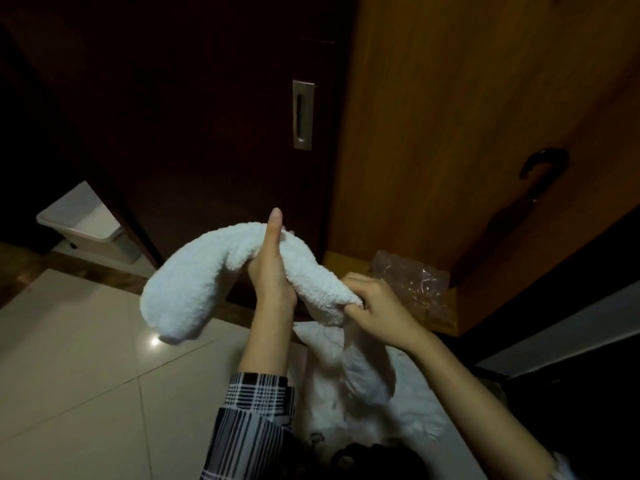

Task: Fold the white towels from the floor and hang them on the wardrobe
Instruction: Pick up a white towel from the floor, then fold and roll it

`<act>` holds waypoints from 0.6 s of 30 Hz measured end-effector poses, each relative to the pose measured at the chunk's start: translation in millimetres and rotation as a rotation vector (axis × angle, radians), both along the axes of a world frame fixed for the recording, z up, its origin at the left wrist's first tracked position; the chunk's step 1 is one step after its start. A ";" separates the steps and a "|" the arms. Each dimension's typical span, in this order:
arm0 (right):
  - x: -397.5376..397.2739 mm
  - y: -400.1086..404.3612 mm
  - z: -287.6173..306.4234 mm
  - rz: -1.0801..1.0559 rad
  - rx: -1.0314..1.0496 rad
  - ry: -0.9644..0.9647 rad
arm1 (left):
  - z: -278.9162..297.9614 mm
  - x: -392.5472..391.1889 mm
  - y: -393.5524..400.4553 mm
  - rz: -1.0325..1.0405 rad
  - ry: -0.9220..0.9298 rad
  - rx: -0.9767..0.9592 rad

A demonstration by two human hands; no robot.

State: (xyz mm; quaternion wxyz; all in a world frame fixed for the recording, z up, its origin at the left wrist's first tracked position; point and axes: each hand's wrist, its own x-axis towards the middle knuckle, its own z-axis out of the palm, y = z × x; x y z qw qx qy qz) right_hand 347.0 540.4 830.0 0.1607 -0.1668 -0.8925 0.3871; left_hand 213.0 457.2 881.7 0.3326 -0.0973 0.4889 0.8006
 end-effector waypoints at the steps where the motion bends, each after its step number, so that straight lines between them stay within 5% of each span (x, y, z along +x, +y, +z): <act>1: 0.3 -0.8 -1.3 0.013 -0.094 -0.023 | -4.1 -4.3 -1.0 -0.040 -0.001 -0.067; 8: 4.4 -3.1 -38.7 -0.119 -1.150 -0.183 | -28.0 -16.8 -12.2 -0.551 0.053 -0.305; 14: 6.8 -16.3 -61.6 -0.139 -0.844 -0.363 | -35.9 -15.3 -14.5 -0.754 0.096 -0.552; 18: -1.1 -33.5 -51.5 -0.101 -0.852 -0.175 | -45.7 -15.1 -11.4 -0.915 0.469 -0.897</act>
